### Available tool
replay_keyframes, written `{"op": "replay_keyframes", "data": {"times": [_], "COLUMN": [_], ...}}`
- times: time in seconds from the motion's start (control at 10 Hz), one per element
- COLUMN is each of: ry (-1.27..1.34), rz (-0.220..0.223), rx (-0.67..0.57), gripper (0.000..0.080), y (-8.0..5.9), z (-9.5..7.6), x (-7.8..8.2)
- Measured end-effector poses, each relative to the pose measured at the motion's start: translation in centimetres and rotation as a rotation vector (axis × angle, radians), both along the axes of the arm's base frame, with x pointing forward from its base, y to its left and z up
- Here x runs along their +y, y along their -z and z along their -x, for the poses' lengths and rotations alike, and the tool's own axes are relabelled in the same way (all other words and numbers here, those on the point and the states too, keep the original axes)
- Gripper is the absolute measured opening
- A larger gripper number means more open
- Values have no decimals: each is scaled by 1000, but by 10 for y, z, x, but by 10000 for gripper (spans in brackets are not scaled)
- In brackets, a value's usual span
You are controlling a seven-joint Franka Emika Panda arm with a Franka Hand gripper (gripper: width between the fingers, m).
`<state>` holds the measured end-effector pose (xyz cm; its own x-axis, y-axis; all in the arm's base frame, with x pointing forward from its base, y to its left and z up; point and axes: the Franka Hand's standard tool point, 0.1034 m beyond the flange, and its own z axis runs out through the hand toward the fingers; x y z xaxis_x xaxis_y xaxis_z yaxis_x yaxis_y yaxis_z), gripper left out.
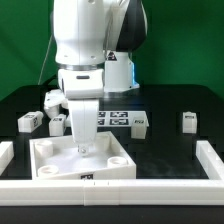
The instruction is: Assemble one leg
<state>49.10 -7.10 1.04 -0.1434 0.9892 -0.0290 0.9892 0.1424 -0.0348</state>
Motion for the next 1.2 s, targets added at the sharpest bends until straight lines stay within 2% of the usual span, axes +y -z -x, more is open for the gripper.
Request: {"op": "replay_keyframes", "data": {"times": [0.3,0.4,0.5,0.6,0.7,0.9,1.2], "ry": [9,9,10,10,10,25,26], "rz": [0,0,0,0,0,1,1], "rx": [-3,-1,0,0,2,3,3], "gripper": [640,481,277,277,87,60,60], "y": [0,1,1,1,2,2,2], "z": [-2,-1,-1,0,0,1,2], "x": [0,0,0,0,0,-2,-2]}}
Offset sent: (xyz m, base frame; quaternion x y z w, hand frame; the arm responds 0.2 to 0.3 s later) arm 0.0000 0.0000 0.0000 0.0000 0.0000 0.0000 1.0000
